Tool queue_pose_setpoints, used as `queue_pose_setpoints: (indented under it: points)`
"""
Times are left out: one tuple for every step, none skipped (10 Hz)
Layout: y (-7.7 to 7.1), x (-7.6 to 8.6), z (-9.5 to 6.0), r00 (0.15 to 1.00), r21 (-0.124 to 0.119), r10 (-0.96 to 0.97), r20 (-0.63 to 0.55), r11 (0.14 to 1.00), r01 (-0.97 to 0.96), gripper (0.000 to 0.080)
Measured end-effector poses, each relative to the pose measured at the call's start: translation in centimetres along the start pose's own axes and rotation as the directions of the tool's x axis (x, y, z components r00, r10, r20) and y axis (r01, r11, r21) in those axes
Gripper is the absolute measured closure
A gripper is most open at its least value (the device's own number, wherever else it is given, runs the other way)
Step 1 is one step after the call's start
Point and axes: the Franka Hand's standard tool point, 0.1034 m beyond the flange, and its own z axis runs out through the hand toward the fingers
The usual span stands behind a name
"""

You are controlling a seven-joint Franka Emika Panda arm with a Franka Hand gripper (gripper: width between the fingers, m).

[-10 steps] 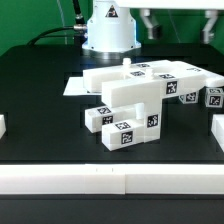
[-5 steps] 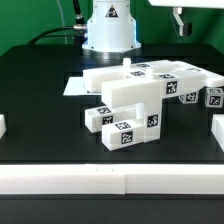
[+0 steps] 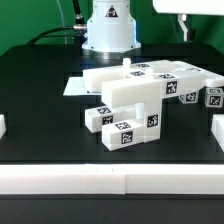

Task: Assemble chair

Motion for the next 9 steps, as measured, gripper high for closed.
queue_pose_setpoints:
  points:
    - [0.6,-0.8,0.5,1.0,0.003,-0.009,-0.009,1.0,0.009,0.0151]
    - [1.4,-2.2,1.5,1.0,-0.002,-0.021,-0.014,1.0,0.021,0.0151]
    - [2.0,-2.9,2.1,1.0,-0.012,-0.022,-0.006,1.0,0.022,0.0151]
    - [1.8,-2.7,2.0,1.0,-0.009,-0.021,-0.009,1.0,0.021,0.0151]
    - [1.8,-2.7,2.0,1.0,-0.009,-0.021,-0.009,1.0,0.021,0.0151]
    - [1.8,-2.7,2.0,1.0,-0.009,-0.021,-0.009,1.0,0.021,0.0151]
    - [1.9,-2.9,2.1,0.999,-0.008,-0.03,-0.012,1.0,0.029,0.0151]
    - [2.7,-3.9,2.8,0.999,-0.016,-0.051,-0.008,0.999,0.051,0.0151]
    - [3.7,-4.5,3.4,0.997,-0.029,-0.072,0.003,0.997,0.072,0.0151]
